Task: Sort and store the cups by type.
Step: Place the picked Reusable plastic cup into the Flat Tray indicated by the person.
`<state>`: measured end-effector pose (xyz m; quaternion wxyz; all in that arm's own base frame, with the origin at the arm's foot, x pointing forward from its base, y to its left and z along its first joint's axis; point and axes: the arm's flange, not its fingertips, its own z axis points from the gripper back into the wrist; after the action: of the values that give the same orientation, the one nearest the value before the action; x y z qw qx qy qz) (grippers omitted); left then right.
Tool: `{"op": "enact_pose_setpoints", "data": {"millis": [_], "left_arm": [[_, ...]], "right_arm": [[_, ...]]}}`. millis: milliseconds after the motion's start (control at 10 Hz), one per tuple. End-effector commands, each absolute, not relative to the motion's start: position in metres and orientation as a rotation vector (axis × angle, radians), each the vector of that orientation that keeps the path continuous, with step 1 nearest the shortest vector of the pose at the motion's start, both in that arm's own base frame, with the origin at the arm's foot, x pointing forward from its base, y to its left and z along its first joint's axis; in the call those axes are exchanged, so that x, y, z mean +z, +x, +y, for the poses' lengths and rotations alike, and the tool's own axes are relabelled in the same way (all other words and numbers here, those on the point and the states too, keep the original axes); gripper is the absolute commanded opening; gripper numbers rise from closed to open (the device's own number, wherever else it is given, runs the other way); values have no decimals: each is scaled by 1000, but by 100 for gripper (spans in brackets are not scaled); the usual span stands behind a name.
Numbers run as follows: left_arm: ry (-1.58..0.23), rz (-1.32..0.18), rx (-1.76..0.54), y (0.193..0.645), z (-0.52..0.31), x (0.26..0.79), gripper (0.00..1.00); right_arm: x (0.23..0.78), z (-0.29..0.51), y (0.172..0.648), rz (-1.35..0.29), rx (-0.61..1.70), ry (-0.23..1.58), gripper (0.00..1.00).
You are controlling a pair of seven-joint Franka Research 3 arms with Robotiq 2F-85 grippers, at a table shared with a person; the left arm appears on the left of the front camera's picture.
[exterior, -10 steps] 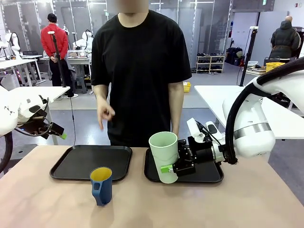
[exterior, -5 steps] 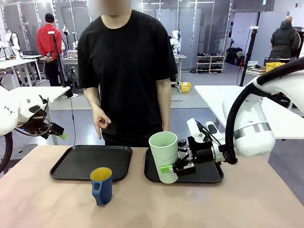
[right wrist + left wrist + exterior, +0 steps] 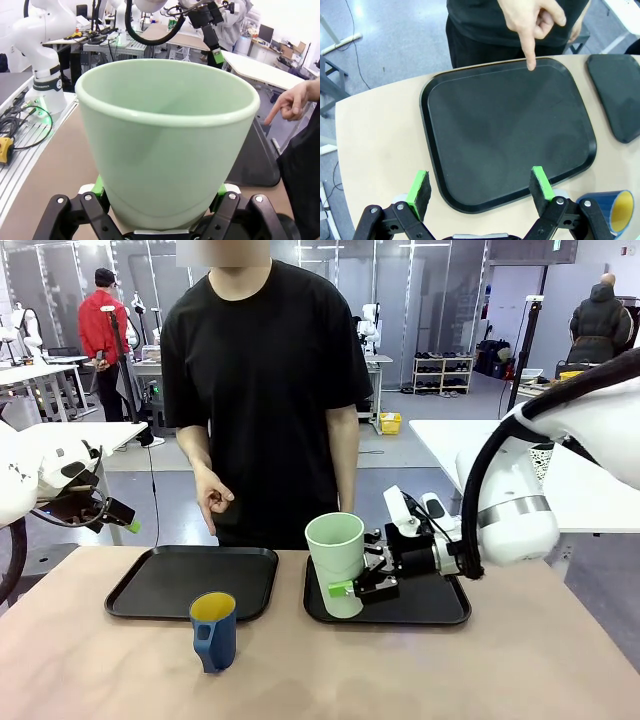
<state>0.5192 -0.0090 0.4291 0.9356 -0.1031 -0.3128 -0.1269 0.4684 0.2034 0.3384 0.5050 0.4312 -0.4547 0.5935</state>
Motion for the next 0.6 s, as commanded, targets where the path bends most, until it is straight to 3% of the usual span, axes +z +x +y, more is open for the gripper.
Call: {"op": "enact_pose_setpoints", "data": {"millis": [0,500], "left_arm": [[-216,-643,-252,520,-9,430,100],[-216,-643,-252,520,-9,430,100]], "right_arm": [[331,226,503,-1154,1438,1083,85],[325,317,587,-1240,1450,1184,85]]}}
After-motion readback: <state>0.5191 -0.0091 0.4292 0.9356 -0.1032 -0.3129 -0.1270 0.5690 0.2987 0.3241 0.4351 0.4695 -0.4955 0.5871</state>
